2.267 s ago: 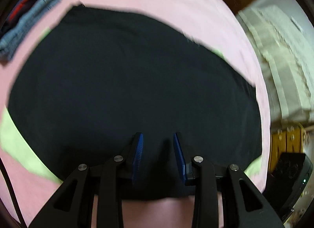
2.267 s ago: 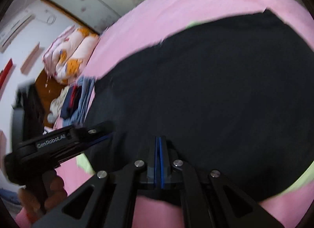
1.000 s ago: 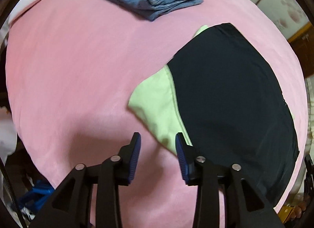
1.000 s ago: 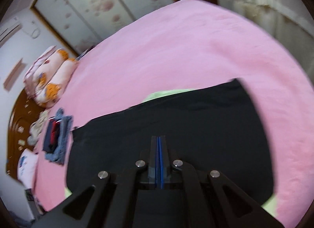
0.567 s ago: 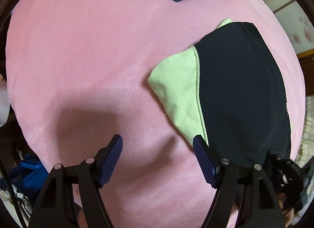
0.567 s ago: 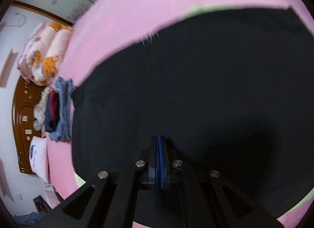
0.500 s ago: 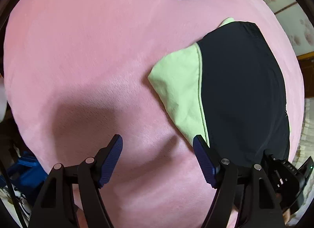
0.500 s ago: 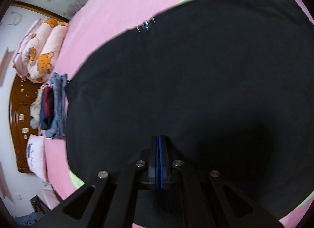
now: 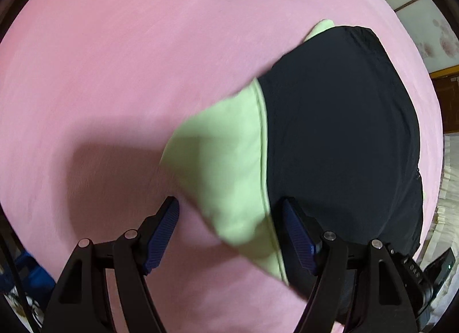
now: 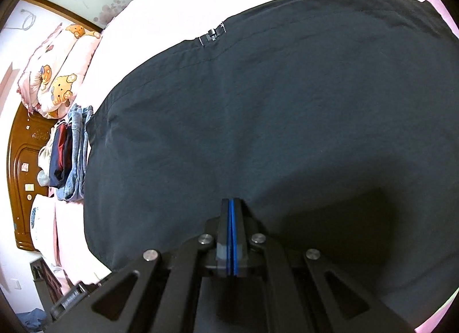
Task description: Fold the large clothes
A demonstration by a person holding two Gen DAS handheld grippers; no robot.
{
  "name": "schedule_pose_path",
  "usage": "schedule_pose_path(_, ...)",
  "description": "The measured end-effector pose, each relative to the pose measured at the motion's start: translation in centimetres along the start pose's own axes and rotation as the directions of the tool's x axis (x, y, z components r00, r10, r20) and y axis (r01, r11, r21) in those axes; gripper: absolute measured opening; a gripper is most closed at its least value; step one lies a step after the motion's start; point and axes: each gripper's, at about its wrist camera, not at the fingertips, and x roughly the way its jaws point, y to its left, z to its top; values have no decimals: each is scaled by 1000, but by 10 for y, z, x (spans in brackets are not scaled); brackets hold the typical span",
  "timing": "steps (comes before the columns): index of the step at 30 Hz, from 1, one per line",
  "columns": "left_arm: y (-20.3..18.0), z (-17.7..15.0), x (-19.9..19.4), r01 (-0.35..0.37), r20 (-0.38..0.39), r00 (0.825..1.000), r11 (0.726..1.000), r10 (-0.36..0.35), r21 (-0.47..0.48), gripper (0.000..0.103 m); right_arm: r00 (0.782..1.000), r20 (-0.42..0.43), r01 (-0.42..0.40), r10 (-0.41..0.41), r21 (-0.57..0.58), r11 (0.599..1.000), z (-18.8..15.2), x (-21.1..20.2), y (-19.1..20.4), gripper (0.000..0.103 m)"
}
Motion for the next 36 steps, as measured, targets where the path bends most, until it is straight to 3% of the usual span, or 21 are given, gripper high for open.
schedule_pose_path(4,-8,18,7,31,20,999,999,-31,28,73,1000,26,-3,3,6,1000,-2,1,-1,0)
schedule_pose_path(12,27,10,1,102,-91,990,993,-107,-63,73,998,62,-20,15,87,996,-2,4,-5,0)
schedule_pose_path(17,57,3,9,229,-106,965,966,-242,-125,72,995,95,-5,-5,105,994,-5,4,-2,0)
schedule_pose_path(23,56,31,22,389,-22,917,905,-398,-172,69,993,121,-12,-6,144,990,-7,4,-4,0)
schedule_pose_path(28,42,40,33,372,-18,924,909,-381,-187,56,988,152,-32,8,159,987,-10,4,-6,0)
schedule_pose_path(30,40,35,27,384,2,921,905,-390,-182,33,985,174,-45,15,167,985,-13,3,-8,0)
schedule_pose_path(33,34,33,10,389,35,921,910,-388,-148,19,981,193,-39,7,159,987,-16,3,-6,0)
schedule_pose_path(35,27,30,-2,416,57,909,901,-412,-125,17,982,191,-39,11,146,988,-15,3,-6,0)
schedule_pose_path(36,24,26,-11,454,72,891,884,-448,-112,17,982,187,-51,23,148,988,-14,3,-8,0)
